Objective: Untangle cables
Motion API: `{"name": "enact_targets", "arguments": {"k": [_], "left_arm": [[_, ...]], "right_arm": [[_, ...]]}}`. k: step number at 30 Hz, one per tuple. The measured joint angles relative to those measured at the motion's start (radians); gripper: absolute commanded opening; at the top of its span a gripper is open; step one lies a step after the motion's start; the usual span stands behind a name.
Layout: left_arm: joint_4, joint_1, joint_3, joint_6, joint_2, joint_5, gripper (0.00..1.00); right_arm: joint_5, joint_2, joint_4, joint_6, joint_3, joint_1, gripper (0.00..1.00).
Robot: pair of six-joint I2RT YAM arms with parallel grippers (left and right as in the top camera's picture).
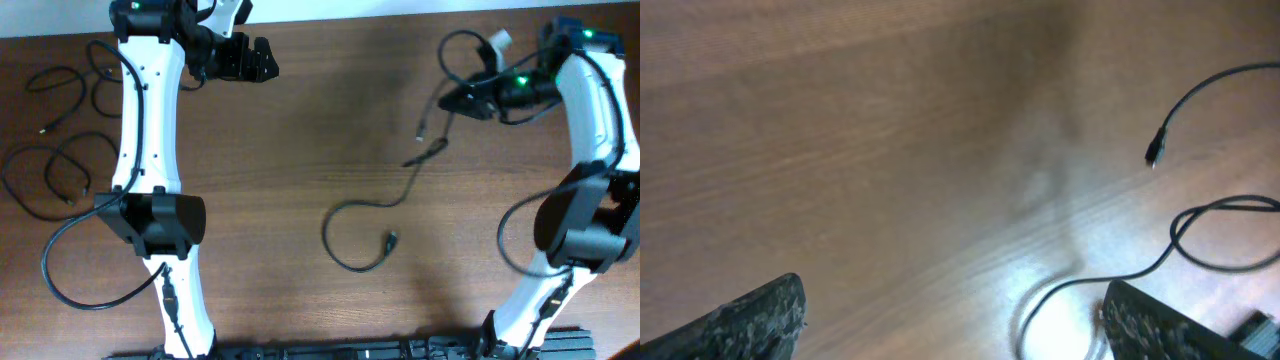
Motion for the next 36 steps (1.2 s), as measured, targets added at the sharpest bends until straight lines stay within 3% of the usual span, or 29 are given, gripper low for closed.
{"name": "enact_targets", "arguments": {"k": [3,6,7,9,11,12,14,18,20,21,23,24,26,27,28,29,30,33,36], "left_arm": [[-0.032,-0.032,0.000,0.058,0.000,0.070,0.91],[-0.087,-0.136,0.000,0.210,0.000,0.185,0.90],[-0.136,-0.169,0.000,0.315,0.000,0.232,0.89],[-0.157,-0.231,0.000,0.453,0.000,0.291,0.90],[-0.158,-0.285,0.000,0.537,0.000,0.309,0.94],[-0.158,-0.318,0.000,0.569,0.000,0.312,0.85],[-0.112,-0.394,0.000,0.615,0.000,0.306,0.80],[-0.046,-0.463,0.000,0.634,0.000,0.257,0.76],[-0.041,-0.470,0.000,0.634,0.000,0.215,0.56],[-0.040,-0.469,0.000,0.635,0.000,0.193,0.34],[-0.039,-0.469,0.000,0.637,0.000,0.181,0.07],[-0.039,-0.469,0.000,0.635,0.000,0.179,0.00],[-0.039,-0.469,0.000,0.639,0.000,0.177,0.00],[-0.039,-0.469,0.000,0.633,0.000,0.177,0.00],[-0.039,-0.469,0.000,0.630,0.000,0.177,0.00],[-0.033,-0.466,0.000,0.603,0.000,0.179,0.00],[-0.033,-0.459,0.000,0.590,0.000,0.200,0.00],[0.048,-0.357,0.001,0.486,0.000,0.354,0.00],[0.126,-0.211,0.004,0.206,0.000,0.409,0.00]], "right_arm": [[-0.061,-0.128,0.157,0.175,0.084,0.120,0.04],[0.139,-0.166,0.212,0.545,0.101,0.191,0.04],[0.233,-0.165,0.213,0.663,0.101,0.206,0.04],[0.359,-0.165,0.219,0.810,0.101,0.211,0.04],[0.449,-0.165,0.224,0.875,0.101,0.211,0.04],[0.476,-0.165,0.224,0.896,0.101,0.211,0.04],[0.478,-0.165,0.222,0.919,0.101,0.211,0.04],[0.393,-0.165,0.188,0.924,0.101,0.221,0.04],[0.341,-0.165,0.188,0.926,0.101,0.229,0.04],[0.314,-0.165,0.188,0.932,0.101,0.229,0.04],[0.298,-0.165,0.188,0.937,0.101,0.229,0.04],[0.289,-0.165,0.188,0.937,0.101,0.229,0.04],[0.274,-0.165,0.189,0.937,0.101,0.228,0.04],[0.275,-0.165,0.189,0.937,0.101,0.225,0.17],[0.308,-0.165,0.187,0.934,0.101,0.220,0.61],[0.374,-0.165,0.185,0.899,0.101,0.202,0.87],[0.443,-0.165,0.158,0.863,0.101,0.190,0.91],[0.586,-0.165,0.051,0.700,0.101,0.182,0.91],[0.616,-0.165,0.014,0.488,0.101,0.189,0.86]]}}
